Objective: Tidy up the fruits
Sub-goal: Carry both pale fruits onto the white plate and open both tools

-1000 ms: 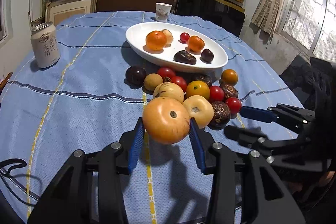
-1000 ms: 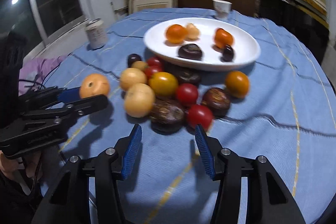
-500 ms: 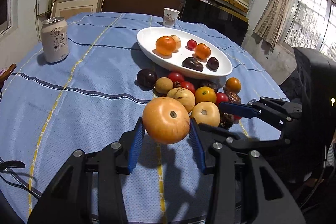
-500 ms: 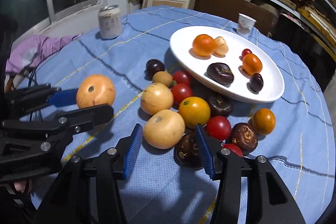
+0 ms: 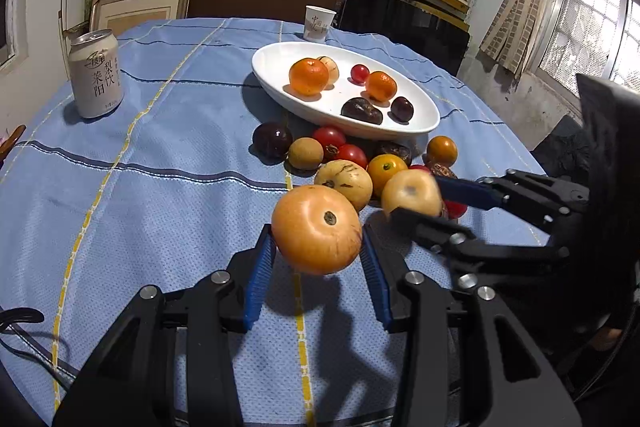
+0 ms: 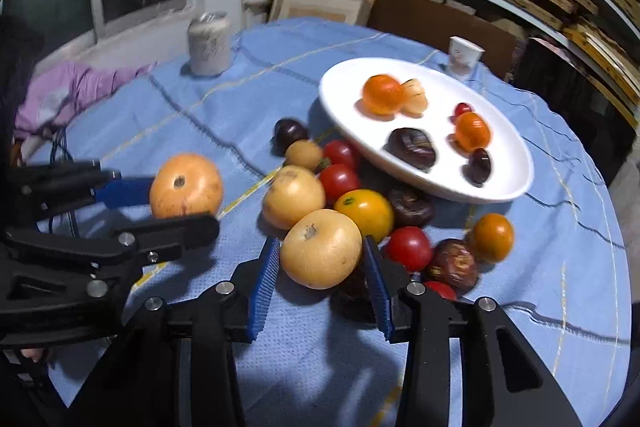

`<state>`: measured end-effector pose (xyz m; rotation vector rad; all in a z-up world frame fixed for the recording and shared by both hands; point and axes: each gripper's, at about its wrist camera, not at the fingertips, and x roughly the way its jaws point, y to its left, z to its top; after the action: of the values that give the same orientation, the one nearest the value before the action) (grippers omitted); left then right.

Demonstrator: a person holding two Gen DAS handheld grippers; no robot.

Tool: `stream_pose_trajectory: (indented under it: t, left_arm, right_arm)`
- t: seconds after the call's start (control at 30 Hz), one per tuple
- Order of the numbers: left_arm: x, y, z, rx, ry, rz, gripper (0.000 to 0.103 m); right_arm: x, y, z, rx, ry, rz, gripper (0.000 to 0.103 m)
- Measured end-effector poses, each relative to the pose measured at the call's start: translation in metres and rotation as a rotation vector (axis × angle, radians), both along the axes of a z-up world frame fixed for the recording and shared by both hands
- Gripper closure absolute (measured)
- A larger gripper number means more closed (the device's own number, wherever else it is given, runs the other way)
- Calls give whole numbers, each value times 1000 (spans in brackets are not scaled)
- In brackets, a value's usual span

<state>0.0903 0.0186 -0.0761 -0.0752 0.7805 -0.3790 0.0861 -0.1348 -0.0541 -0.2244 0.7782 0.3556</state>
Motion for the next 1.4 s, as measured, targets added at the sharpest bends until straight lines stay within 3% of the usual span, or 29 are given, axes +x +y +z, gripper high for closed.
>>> stream_pose_trajectory:
  t: [0.27, 0.63, 0.87, 1.1, 1.4]
  left_arm:
    - [1, -2, -1, 12, 6, -4, 61]
    - [0, -7, 1, 32, 39, -23, 61]
    - [5, -8, 34, 10, -1, -40, 61]
    - [41, -32, 58, 56, -21, -63, 61]
    - [113, -60, 50, 91, 29, -64, 61]
  right_arm:
    - [-17, -37, 3, 85, 13, -59, 60]
    - [-28, -59, 4, 89, -12, -108, 60]
    - [-23, -102, 23, 133, -52, -202, 60]
    - [2, -126, 49, 137, -114, -226, 60]
    - [86, -136, 53, 138, -93, -232, 60]
